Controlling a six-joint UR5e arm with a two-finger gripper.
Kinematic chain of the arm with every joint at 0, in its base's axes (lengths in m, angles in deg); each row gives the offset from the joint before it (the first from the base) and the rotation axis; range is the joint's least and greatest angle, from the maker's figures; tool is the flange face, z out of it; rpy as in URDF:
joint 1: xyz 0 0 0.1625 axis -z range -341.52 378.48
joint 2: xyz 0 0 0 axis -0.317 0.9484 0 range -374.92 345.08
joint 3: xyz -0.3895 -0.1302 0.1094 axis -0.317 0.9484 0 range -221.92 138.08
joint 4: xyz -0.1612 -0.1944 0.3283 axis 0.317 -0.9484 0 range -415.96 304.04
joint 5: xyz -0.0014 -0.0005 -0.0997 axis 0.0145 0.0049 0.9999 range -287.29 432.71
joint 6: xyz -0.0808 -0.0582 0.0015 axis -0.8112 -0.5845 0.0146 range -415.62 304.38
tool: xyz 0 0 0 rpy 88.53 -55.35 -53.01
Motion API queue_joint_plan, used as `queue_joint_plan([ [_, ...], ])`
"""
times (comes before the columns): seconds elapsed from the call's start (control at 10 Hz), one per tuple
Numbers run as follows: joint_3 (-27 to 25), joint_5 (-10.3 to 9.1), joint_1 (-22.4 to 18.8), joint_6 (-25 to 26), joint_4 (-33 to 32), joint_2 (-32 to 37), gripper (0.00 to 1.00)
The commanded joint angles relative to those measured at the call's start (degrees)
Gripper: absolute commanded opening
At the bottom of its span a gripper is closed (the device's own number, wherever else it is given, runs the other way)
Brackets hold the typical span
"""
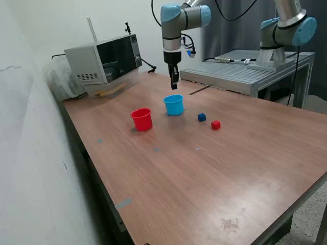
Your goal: Place red objects in the red bin, and blue objects in the blue bin.
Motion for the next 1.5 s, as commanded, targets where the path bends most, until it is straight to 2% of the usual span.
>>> queue_joint_plan([
  [0.0, 0.44, -0.08, 0.12, -0.12, -0.24, -2.33, 0.0],
  [0.5, 0.98, -0.08, 1.17, -0.82, -0.24, -3.4, 0.0],
  [0.6, 0.98, -0.08, 1.43, -0.82, -0.33, -3.48, 1.0],
  [1.1, 0.89, -0.08, 2.23, -1.43, -0.24, -3.49, 1.0],
  [1.2, 0.11, -0.08, 1.44, -1.61, -0.16, -2.62, 1.0],
  [1.4, -2.27, 0.01, -2.33, -1.7, 0.19, 3.51, 1.0],
])
